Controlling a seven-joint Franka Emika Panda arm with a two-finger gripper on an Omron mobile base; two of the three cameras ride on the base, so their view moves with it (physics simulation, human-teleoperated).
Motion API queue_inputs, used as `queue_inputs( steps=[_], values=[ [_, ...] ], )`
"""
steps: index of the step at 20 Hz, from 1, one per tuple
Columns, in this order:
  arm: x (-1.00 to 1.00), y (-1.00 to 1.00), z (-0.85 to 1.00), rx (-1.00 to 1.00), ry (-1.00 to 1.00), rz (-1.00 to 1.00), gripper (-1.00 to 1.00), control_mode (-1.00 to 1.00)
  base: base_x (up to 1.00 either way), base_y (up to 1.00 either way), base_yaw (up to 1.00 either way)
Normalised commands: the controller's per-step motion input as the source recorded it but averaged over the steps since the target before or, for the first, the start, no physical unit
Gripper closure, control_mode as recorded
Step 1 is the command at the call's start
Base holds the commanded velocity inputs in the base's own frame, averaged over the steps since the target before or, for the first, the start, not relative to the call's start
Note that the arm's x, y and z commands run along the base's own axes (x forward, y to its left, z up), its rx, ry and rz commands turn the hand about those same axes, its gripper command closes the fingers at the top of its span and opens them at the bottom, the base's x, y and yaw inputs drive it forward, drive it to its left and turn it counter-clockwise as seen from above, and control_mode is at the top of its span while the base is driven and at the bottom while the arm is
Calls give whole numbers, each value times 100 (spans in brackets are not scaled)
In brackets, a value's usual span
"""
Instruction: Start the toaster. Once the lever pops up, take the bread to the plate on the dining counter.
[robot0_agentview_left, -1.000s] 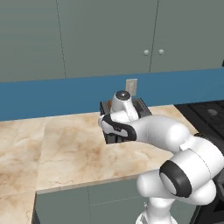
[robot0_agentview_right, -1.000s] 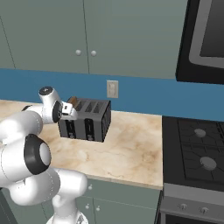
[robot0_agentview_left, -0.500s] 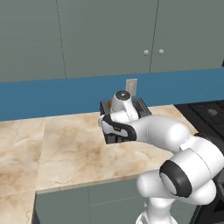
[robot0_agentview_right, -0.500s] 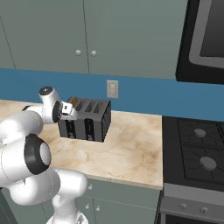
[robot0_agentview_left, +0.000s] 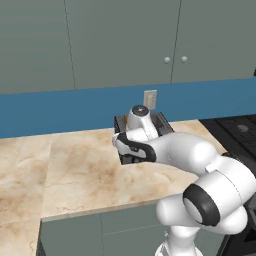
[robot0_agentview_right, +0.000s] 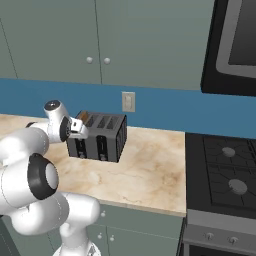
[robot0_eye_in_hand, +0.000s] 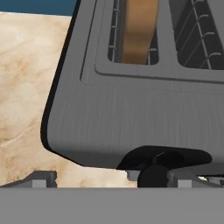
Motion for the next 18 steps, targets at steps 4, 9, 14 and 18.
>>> queue_inputs(
  steps=[4, 9, 14, 18],
  values=[
    [-1, 0, -3, 0, 0, 0, -100, -100, 0, 0, 0],
    [0, 0, -7, 0, 0, 0, -100, -100, 0, 0, 0],
    [0, 0, -19, 0, 0, 0, -100, -100, 0, 0, 0],
    [0, 0, -24, 0, 0, 0, -100, -100, 0, 0, 0]
  ],
)
